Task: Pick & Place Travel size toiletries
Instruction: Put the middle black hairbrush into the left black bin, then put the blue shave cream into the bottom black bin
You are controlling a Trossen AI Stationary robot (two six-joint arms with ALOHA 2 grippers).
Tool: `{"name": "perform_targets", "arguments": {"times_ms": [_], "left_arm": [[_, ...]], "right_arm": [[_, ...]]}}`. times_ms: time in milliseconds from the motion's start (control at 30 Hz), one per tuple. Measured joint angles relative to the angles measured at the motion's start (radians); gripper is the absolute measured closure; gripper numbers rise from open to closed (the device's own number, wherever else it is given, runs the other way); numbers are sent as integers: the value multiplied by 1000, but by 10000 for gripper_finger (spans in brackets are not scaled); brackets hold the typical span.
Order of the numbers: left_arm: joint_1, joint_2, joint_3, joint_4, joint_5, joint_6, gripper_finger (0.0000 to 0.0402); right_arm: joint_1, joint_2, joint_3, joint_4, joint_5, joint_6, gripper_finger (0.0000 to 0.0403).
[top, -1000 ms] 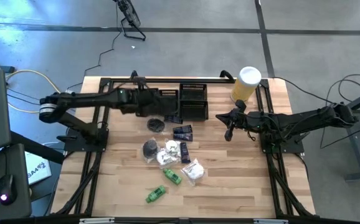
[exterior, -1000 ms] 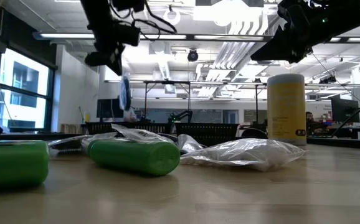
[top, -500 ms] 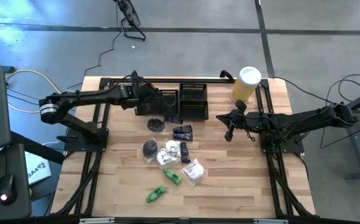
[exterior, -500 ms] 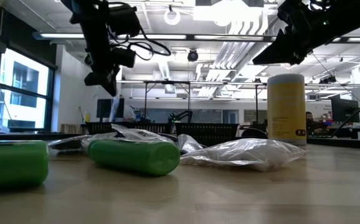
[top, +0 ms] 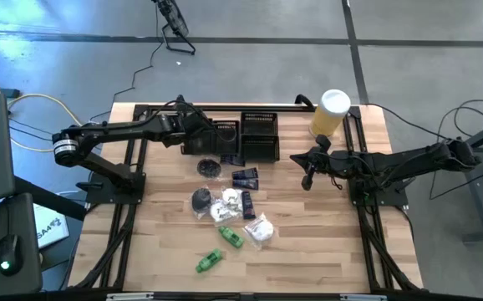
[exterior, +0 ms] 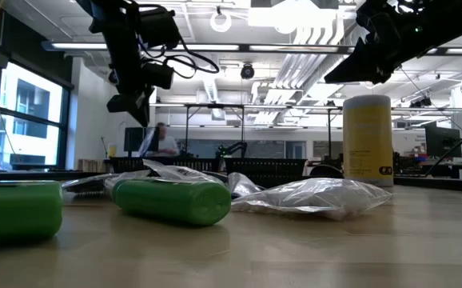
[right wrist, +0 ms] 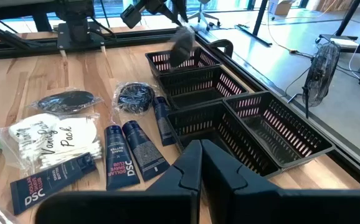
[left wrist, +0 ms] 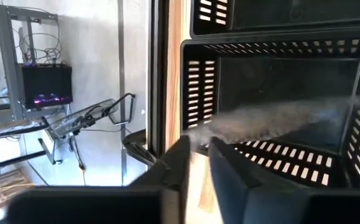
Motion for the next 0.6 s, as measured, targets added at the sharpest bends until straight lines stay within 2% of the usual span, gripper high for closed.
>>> {"name": "perform_targets", "arguments": {"times_ms": [167, 267, 367, 600], "left_arm": [[0, 0, 0, 6, -58, 60, 256], [0, 0, 0, 33, -84, 76, 223], [0, -2, 0, 72, -88, 70, 209], [-2, -4, 1, 135, -89, 72, 206]], "right_arm": [[0, 0, 0, 0, 0, 0, 401], [0, 0, 0, 0, 0, 0, 401], [0, 0, 0, 0, 0, 10, 401], [0, 0, 0, 7, 0, 11, 401]]}}
